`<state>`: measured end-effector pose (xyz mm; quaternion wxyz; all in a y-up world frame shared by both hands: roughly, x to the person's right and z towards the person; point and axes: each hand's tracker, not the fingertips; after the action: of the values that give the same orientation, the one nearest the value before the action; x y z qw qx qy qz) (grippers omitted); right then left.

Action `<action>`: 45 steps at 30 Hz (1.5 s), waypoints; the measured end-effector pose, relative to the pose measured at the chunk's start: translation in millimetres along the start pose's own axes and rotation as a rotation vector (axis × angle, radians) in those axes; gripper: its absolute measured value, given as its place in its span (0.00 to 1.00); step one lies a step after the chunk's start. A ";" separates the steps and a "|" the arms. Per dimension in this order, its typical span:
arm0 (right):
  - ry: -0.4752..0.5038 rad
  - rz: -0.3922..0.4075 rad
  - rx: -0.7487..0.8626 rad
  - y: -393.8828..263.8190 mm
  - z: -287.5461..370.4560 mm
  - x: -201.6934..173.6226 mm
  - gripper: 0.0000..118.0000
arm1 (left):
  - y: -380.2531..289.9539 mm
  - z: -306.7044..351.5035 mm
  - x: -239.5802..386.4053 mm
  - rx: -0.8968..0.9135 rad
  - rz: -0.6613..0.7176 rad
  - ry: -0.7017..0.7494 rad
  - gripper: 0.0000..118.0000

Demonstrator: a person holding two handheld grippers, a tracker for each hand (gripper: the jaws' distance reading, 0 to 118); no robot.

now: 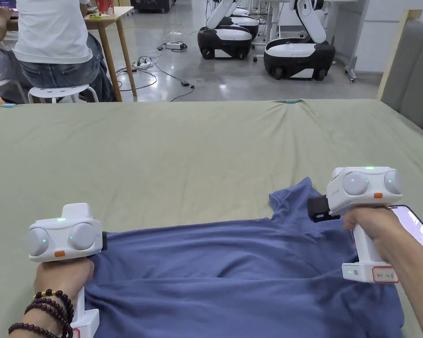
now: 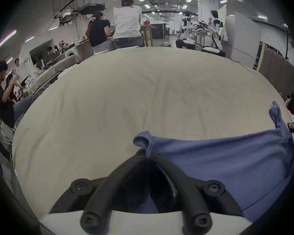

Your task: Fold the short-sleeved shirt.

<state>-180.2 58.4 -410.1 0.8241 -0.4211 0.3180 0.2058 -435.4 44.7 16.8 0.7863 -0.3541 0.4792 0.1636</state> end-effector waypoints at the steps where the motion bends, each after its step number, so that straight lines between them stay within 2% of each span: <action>1: -0.013 -0.011 -0.015 1.1 -9.1 3.6 0.69 | 1.4 -2.6 0.6 -0.003 -0.001 0.000 0.01; 2: -0.046 -0.025 -0.036 1.4 -18.4 5.3 0.65 | 1.3 -3.5 0.6 -0.005 -0.003 -0.001 0.01; 5: -0.027 -0.014 -0.094 -5.0 -34.6 5.8 0.51 | 0.2 -5.4 0.7 -0.009 -0.004 -0.002 0.01; 7: -0.023 -0.032 -0.060 -12.3 -22.5 1.4 0.44 | -0.3 -5.9 1.2 -0.009 -0.008 0.001 0.01; 8: -0.016 -0.021 -0.054 -11.9 -17.9 -1.4 0.28 | -0.3 -5.8 1.9 -0.009 -0.010 0.003 0.01; 9: 0.011 0.017 -0.025 -11.8 -12.5 -4.9 0.01 | 0.0 -5.6 2.9 -0.008 -0.015 0.006 0.01; 13: 0.025 0.019 0.040 -8.0 6.5 -9.0 0.01 | 2.1 10.9 1.8 0.024 -0.025 0.002 0.01; 19: 0.007 0.083 0.187 -46.8 95.4 -21.3 0.01 | -5.2 76.2 -14.9 0.107 -0.014 -0.076 0.01; 21: 0.018 0.098 0.245 -73.9 130.5 -18.7 0.01 | -19.8 101.2 -22.5 0.142 -0.012 -0.087 0.01; 24: -0.036 0.164 0.246 -120.4 163.0 -18.5 0.01 | -49.9 125.1 -27.9 0.164 -0.079 -0.047 0.01; 27: -0.036 0.161 0.251 -165.8 185.2 -13.3 0.01 | -82.3 142.6 -35.9 0.162 -0.088 -0.037 0.01; 31: 0.025 0.139 0.260 -224.9 212.1 -7.0 0.01 | -124.0 163.2 -54.0 0.144 -0.002 -0.083 0.01; 33: 0.020 0.146 0.243 -244.2 210.0 -3.7 0.01 | -141.2 167.0 -58.0 0.136 -0.013 -0.074 0.01; 37: -0.089 0.183 0.119 -258.2 171.4 5.2 0.01 | -159.6 147.8 -57.7 0.063 -0.067 -0.040 0.01; 39: -0.115 0.213 0.075 -262.0 149.6 6.7 0.01 | -162.8 138.8 -53.9 0.053 -0.071 -0.035 0.01; 41: -0.114 0.220 0.068 -266.1 135.0 4.8 0.01 | -162.8 133.5 -47.8 0.062 -0.109 -0.009 0.01; 42: -0.149 0.248 0.078 -267.5 133.3 3.1 0.01 | -161.6 131.1 -45.5 0.060 -0.125 0.001 0.01; 45: -0.157 0.233 0.076 -264.9 135.1 0.2 0.01 | -162.6 127.5 -42.3 0.064 -0.120 0.011 0.01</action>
<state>28.1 21.4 -201.2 0.8323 -0.3323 0.3068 0.3204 -277.7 26.0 155.6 0.8029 -0.3579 0.4663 0.0988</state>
